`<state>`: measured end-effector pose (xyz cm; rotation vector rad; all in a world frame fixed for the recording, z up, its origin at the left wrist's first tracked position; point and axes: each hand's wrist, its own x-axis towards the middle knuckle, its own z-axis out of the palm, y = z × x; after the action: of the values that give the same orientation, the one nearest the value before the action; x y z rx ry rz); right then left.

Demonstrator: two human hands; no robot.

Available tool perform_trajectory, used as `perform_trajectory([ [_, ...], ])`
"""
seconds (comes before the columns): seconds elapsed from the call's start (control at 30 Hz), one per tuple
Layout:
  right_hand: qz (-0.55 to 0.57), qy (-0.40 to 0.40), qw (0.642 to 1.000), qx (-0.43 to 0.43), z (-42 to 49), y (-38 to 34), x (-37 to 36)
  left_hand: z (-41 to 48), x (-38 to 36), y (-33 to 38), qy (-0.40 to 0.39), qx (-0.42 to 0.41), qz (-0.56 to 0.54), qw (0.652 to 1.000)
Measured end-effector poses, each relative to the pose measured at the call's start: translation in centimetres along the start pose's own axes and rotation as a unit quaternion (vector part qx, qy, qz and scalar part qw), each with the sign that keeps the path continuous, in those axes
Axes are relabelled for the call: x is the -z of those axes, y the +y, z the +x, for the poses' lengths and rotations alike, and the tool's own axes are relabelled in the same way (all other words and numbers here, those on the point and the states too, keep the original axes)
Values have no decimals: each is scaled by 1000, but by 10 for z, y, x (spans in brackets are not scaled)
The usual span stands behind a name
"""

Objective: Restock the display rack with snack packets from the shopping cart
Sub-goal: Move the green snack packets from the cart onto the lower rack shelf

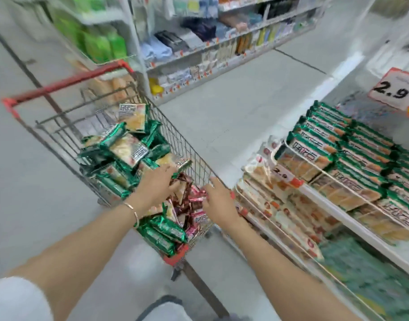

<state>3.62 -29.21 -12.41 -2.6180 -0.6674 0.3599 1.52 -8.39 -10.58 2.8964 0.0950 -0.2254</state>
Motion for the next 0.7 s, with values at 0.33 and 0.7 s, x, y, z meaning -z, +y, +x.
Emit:
perform_trajectory([
  [0.33, -42, -274, 957, -84, 28, -24, -117, -46, -12, -94, -8, 120, -92, 988],
  [0.7, 108, -221, 967, -68, 65, 4, -99, -22, -7, -97, 19, 213, -283, 935],
])
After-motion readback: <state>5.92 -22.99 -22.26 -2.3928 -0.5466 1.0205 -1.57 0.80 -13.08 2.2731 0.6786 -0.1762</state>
